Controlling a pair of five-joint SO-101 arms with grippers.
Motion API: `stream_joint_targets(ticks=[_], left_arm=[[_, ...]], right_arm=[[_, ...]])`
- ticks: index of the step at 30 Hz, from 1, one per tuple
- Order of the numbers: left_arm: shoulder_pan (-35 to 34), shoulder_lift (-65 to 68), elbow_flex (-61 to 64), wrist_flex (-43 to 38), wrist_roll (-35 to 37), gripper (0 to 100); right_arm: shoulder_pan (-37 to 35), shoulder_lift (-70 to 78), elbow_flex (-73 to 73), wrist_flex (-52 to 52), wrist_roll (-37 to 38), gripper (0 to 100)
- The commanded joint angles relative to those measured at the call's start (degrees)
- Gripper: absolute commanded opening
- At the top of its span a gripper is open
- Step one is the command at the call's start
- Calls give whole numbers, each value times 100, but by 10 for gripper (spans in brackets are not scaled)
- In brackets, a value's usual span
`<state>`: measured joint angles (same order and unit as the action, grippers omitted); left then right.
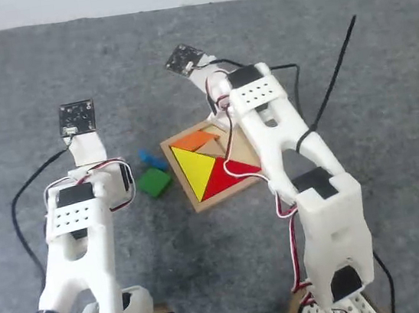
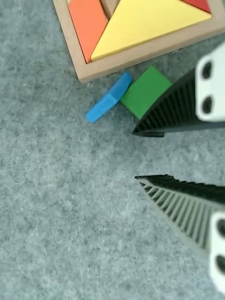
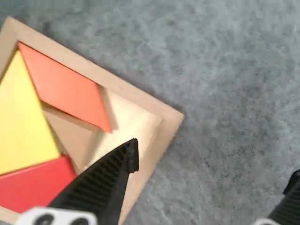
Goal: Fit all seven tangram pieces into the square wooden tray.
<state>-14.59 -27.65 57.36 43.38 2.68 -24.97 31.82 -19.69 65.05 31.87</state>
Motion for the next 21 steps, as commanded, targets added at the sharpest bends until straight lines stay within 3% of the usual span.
stream_joint_targets(ticks=[1, 21], left_arm=[[53, -18, 4, -105, -70, 134], [26, -18, 4, -105, -79, 134]], right_arm=[[-189, -119, -70, -127, -193, 468], [-593, 303, 123, -233, -185, 468]])
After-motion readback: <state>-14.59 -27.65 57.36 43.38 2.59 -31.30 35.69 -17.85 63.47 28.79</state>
